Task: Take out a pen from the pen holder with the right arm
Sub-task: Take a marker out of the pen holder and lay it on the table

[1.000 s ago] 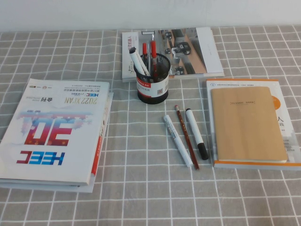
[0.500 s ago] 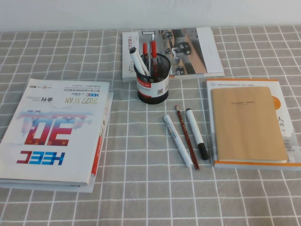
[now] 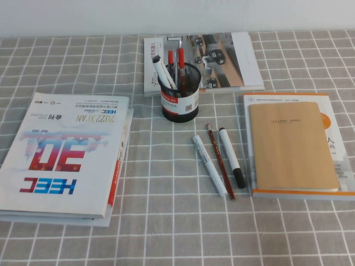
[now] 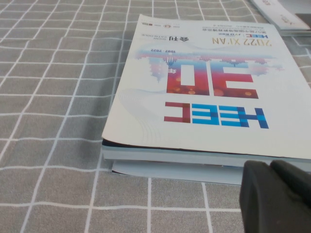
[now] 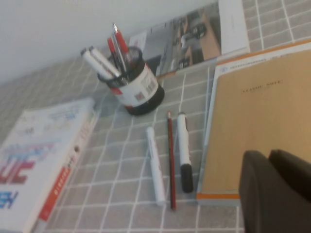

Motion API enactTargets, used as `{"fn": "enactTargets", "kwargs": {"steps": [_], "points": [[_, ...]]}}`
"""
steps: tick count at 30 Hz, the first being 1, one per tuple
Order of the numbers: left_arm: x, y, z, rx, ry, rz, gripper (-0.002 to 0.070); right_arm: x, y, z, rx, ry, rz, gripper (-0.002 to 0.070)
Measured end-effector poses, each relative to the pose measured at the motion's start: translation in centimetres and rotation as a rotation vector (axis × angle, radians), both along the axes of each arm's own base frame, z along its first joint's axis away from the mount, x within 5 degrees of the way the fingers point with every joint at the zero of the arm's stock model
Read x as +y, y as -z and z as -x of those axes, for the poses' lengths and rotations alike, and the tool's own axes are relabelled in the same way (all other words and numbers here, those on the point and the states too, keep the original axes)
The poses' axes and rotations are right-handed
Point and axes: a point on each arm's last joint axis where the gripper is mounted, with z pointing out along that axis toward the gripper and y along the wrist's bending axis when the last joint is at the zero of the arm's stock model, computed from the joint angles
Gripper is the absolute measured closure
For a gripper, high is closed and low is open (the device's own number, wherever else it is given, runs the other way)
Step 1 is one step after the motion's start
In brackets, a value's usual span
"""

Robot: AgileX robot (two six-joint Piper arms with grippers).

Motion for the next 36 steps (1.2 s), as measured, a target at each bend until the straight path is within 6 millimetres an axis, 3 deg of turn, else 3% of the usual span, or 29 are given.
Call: {"fn": "enactTargets", "kwargs": {"steps": [10,14,20,24,31,34,36], "points": [[0.0,0.0,0.0,0.000,0.000,0.000,0.0680,0.9,-2.4,-5.9,0.094,-0.115,0.172,0.0688],[0.0,0.0,0.0,0.000,0.000,0.000,0.0680,2.5,-2.3,-8.1,0.123,-0.194,0.220,0.0689],[0.0,0.0,0.0,0.000,0.000,0.000,0.0680,7.4,-2.0,-10.7,0.085,-0.320,0.322,0.0688],[0.0,0.0,0.0,0.000,0.000,0.000,0.0680,12.5,-1.3,-12.3,-0.013,-0.418,0.408,0.0688],[0.0,0.0,0.0,0.000,0.000,0.000,0.0680,19.2,-0.4,-14.8,-0.167,-0.501,0.508,0.0686],[0.0,0.0,0.0,0.000,0.000,0.000,0.0680,21.2,-0.1,-16.1,-0.245,-0.515,0.566,0.0657],[0.0,0.0,0.0,0.000,0.000,0.000,0.0680,22.3,0.3,-17.1,-0.290,-0.504,0.591,0.0602]]}}
